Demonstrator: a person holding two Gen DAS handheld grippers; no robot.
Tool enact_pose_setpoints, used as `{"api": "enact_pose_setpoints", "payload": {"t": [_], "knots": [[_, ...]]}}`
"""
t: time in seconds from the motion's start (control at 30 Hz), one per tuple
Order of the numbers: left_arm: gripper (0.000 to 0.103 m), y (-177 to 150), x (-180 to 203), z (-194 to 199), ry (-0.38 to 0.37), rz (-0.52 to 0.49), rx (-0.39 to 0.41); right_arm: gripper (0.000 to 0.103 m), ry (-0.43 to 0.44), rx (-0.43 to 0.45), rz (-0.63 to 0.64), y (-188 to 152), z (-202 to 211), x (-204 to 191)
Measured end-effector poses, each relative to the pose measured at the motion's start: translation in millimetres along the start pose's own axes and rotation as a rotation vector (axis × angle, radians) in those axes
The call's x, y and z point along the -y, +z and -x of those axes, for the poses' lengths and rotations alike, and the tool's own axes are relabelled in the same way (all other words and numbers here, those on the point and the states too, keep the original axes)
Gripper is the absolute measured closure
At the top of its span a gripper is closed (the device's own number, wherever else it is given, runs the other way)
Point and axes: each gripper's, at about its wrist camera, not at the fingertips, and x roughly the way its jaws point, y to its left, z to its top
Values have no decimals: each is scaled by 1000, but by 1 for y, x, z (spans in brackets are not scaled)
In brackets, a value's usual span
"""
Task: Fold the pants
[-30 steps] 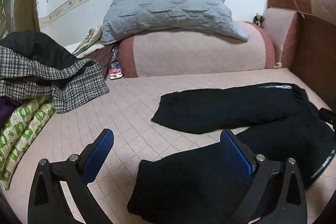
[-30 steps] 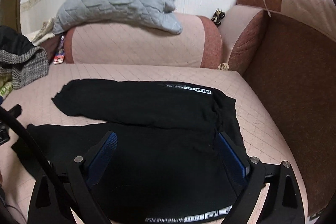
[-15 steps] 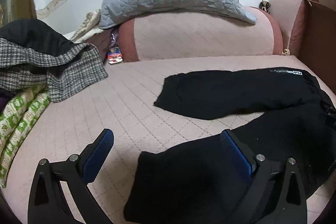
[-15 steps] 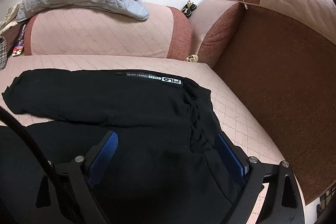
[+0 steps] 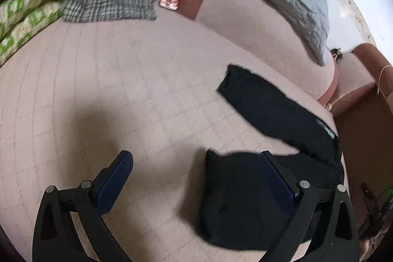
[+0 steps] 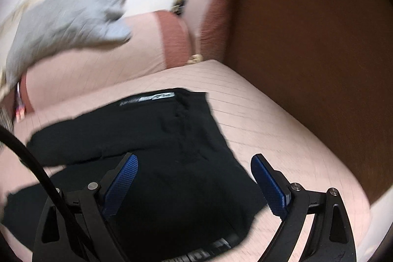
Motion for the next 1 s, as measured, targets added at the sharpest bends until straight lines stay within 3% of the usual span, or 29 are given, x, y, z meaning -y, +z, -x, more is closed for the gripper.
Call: {"api": "enact_pose_setpoints", "payload": {"t": [0.13,0.23,0.33,0.4,0.43,0.5,0.53,0.57,0.6,0.63,0.67,0.73,0.87,1.0], "knots": [[2,-25,19,-8,38,-115,-45,7,-43,-22,-143,-18,22,45],[1,-50,37,-32,9,-177,-160,7,-45,-91,-216,-34,22,61],[0,-73,68,-42,132,-353,-116,7,-7,-145,-266,-42,19,60],[0,-80,78,-44,148,-399,-91,7,8,-173,-254,-39,14,49],[5,-80,78,-43,136,-387,-93,7,6,-196,-250,-39,9,44],[34,-77,79,-38,149,-366,-82,10,22,-246,-280,-41,-4,44],[60,-74,80,-35,146,-364,-81,11,13,-249,-299,-41,-7,45],[83,-70,79,-33,145,-360,-86,21,3,-226,-308,-38,-8,47],[87,-66,77,-33,128,-347,-99,55,6,-214,-313,-33,-9,49],[88,-61,74,-34,104,-322,-122,76,30,-228,-325,-32,-10,54],[90,-57,70,-34,92,-303,-137,84,54,-258,-352,-33,-12,62],[92,-53,64,-30,59,-252,-161,93,118,-278,-431,-32,-11,77],[92,-57,63,-13,12,-204,-177,98,191,-270,-470,-30,8,91],[92,-63,57,2,-25,-171,-182,101,140,-201,-438,-24,41,99]]}}
